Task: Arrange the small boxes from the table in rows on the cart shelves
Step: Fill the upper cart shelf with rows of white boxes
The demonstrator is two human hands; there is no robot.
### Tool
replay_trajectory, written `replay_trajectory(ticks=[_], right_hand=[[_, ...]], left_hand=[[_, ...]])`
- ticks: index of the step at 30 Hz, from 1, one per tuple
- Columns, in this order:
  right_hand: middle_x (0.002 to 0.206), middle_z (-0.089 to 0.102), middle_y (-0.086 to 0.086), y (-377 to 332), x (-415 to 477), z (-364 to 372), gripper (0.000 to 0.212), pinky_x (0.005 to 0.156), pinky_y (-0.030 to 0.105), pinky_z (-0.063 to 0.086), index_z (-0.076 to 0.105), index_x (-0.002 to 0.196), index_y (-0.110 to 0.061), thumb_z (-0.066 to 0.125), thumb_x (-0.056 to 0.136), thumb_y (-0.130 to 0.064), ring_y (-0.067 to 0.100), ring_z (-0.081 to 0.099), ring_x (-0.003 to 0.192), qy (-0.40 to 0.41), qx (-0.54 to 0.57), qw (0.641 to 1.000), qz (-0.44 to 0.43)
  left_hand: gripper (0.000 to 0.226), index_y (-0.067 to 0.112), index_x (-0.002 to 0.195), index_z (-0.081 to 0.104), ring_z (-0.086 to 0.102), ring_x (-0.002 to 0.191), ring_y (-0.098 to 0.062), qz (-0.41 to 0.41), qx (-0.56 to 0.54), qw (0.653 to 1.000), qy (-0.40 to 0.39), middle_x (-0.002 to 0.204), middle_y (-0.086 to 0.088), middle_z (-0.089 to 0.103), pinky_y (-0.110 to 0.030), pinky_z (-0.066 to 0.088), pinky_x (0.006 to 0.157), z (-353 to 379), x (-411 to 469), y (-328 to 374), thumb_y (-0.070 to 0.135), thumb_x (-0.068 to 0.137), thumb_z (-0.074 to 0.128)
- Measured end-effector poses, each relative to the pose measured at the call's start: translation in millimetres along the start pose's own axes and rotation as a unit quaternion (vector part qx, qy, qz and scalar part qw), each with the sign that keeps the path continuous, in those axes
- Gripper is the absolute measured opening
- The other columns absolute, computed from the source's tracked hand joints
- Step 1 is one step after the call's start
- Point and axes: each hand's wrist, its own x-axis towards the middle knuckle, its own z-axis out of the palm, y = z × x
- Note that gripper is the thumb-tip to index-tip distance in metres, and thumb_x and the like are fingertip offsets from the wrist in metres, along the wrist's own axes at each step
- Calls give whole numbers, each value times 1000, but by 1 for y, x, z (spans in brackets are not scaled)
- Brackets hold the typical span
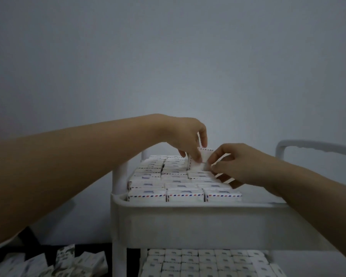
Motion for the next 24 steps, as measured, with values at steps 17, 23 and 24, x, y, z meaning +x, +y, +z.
replay_trajectory(ticks=[17, 23, 24], right_hand=[[77, 57, 1, -8, -5, 6, 27, 38, 10, 38, 63, 114, 3, 50, 99, -15, 2, 50, 39, -46, -26, 998, 47], [84, 55, 2, -9, -6, 8, 31, 39, 10, 39, 64, 114, -3, 47, 100, -26, 8, 48, 63, -41, -100, 993, 55], [92, 59, 4, -9, -4, 9, 32, 42, 12, 41, 63, 115, -3, 46, 100, -26, 9, 51, 68, -29, -128, 990, 48]], left_hand=[[16, 24, 97, 75, 65, 87, -3, -37, -1, 995, 88, 94, 11, 72, -16, 46, 77, -32, -28, -22, 17, 90, 61], [18, 20, 97, 76, 66, 97, -11, -68, -53, 983, 164, 95, 7, 72, -13, 45, 74, -32, -45, -45, 13, 90, 60], [18, 20, 98, 75, 65, 99, -11, -65, -68, 981, 169, 97, 6, 72, -12, 44, 73, -31, -51, -45, 14, 90, 60]])
